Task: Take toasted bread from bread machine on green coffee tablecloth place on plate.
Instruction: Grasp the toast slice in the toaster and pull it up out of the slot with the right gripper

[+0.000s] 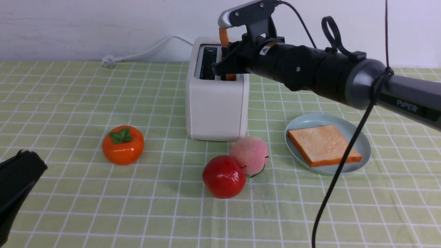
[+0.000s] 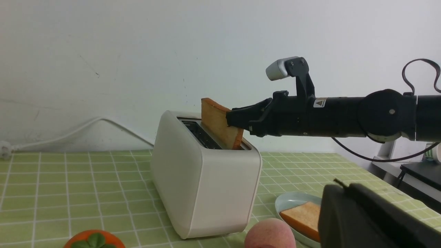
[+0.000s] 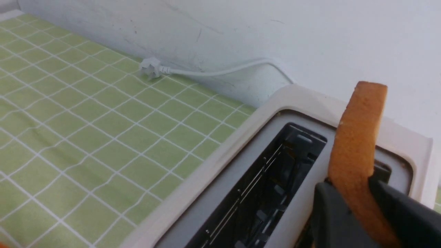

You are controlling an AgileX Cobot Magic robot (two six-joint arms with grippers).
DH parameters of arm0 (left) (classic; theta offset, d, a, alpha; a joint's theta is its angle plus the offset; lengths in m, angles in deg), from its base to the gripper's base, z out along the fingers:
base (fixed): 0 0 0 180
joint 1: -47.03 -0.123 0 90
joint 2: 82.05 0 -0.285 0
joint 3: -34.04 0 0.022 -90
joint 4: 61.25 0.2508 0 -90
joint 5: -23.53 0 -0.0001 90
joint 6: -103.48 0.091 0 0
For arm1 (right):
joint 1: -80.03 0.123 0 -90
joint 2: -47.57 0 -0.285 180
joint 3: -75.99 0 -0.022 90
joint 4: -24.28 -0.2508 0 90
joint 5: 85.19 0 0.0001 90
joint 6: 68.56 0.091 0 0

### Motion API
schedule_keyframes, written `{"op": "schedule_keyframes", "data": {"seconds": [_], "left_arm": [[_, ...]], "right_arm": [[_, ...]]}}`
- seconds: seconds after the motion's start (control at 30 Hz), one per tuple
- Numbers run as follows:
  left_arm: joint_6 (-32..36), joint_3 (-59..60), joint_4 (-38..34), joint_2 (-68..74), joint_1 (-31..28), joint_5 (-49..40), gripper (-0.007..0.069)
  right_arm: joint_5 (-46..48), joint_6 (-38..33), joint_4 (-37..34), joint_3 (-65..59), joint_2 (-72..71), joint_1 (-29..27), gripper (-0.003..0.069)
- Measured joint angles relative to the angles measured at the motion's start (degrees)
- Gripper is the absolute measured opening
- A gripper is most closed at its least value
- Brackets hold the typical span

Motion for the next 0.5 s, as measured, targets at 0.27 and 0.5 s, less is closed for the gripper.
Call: {"op": "schedule_keyframes", "data": {"seconds": [0.27,0.5], "left_arm": [[0.0,0.0,0.0,0.0,0.0,0.0,-0.0013],[0.0,0.0,0.0,0.0,0.0,0.0,-0.0013]], "right_arm": [[-0.06,0.0,-0.48,0.0,-5.46,-0.09,0.0118],[8.06,-0.05,-0.53,0.0,-18.73,-0.95,0.0115]]}}
